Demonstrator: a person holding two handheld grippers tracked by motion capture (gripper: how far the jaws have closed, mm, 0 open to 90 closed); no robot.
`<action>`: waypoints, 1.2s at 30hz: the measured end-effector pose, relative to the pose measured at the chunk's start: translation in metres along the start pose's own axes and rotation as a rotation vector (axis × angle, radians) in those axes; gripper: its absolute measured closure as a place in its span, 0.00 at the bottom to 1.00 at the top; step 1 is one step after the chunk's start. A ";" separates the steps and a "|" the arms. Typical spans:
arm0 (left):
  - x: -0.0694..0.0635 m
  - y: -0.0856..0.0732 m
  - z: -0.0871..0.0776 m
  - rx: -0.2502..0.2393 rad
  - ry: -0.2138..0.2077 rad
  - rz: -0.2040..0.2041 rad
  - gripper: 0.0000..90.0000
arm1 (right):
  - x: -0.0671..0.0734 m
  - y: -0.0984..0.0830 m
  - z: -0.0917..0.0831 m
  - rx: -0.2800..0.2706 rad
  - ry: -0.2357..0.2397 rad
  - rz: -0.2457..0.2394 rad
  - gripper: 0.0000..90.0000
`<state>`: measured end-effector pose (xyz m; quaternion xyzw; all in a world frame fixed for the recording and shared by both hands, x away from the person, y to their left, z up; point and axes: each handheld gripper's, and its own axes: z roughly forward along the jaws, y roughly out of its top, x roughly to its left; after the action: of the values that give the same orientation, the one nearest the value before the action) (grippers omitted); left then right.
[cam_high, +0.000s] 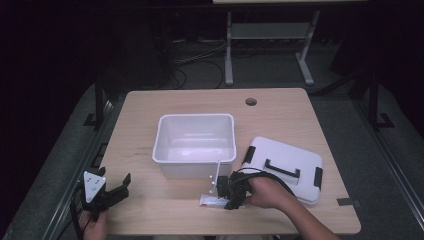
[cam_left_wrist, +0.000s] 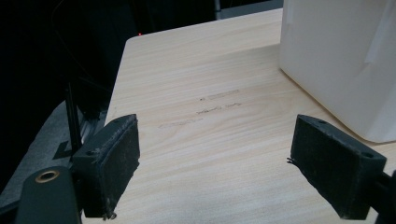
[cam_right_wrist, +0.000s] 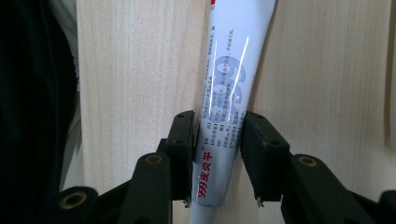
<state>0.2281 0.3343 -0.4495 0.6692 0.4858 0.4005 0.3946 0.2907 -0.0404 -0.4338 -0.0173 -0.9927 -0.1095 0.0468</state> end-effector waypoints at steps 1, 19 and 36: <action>0.000 0.000 0.000 -0.001 0.001 -0.001 0.17 | 0.000 0.000 0.000 -0.001 -0.001 0.000 0.72; 0.000 0.000 0.000 -0.001 0.001 0.000 0.17 | 0.002 0.002 0.001 0.014 -0.022 -0.030 0.75; 0.000 0.000 0.000 -0.002 0.002 0.000 0.17 | 0.004 0.005 0.001 0.024 -0.021 -0.045 0.77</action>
<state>0.2280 0.3345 -0.4495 0.6686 0.4858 0.4015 0.3947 0.2868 -0.0349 -0.4337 0.0046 -0.9946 -0.0983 0.0342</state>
